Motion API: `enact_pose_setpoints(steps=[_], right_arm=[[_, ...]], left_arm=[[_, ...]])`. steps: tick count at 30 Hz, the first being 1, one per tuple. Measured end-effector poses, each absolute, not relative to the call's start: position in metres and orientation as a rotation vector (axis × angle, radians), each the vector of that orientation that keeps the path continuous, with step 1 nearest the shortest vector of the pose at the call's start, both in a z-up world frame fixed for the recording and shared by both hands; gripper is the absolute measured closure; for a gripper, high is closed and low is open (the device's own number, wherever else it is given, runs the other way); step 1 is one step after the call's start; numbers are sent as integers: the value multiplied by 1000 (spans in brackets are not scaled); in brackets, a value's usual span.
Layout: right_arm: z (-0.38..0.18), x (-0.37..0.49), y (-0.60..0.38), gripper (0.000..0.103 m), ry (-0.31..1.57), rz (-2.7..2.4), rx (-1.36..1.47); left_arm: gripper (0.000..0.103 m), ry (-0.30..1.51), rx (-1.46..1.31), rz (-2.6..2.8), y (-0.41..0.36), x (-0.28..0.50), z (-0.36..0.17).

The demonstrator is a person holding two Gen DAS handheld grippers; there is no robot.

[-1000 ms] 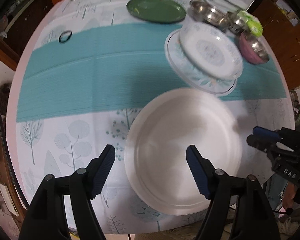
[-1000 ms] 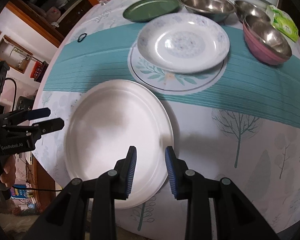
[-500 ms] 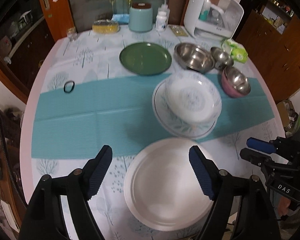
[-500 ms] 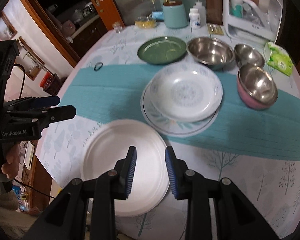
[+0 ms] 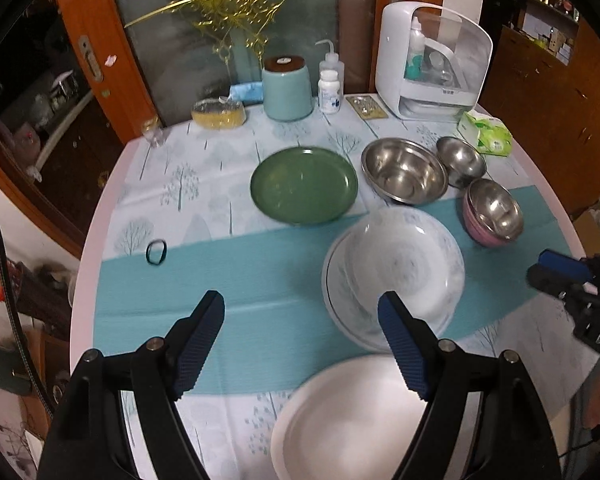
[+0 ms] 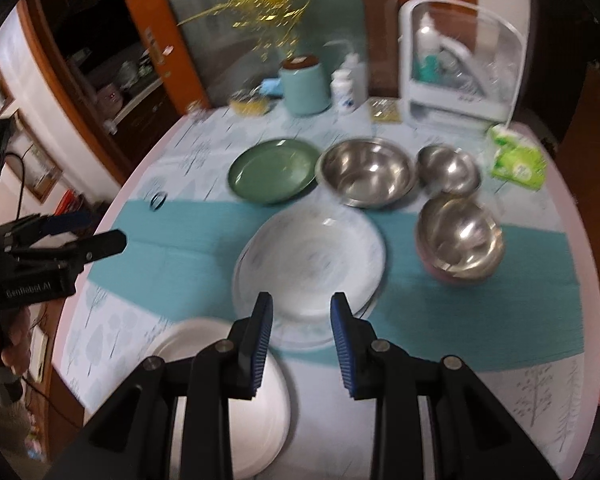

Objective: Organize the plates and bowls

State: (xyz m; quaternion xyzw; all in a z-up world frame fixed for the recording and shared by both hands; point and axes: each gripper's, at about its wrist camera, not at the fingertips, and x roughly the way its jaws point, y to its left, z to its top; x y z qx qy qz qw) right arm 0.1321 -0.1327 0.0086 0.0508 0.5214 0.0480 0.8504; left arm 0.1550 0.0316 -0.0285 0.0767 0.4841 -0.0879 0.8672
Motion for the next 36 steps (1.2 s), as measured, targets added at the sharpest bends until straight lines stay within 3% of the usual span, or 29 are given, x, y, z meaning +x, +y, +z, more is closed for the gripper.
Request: enact_pose_setpoints(steps=[15,34,36], right_arm=[[-35,178,-186,73,1137,-24,213],[-124,213,-206,73,1365,-16,379],[-132,217,-208,73,1389,-16,394]], left_arm=[[25,1028,219,-224,-22,226,-86],[25,1266,168,-225,-22,274,-183],[31,1298,150,-242,-22,276,-190]])
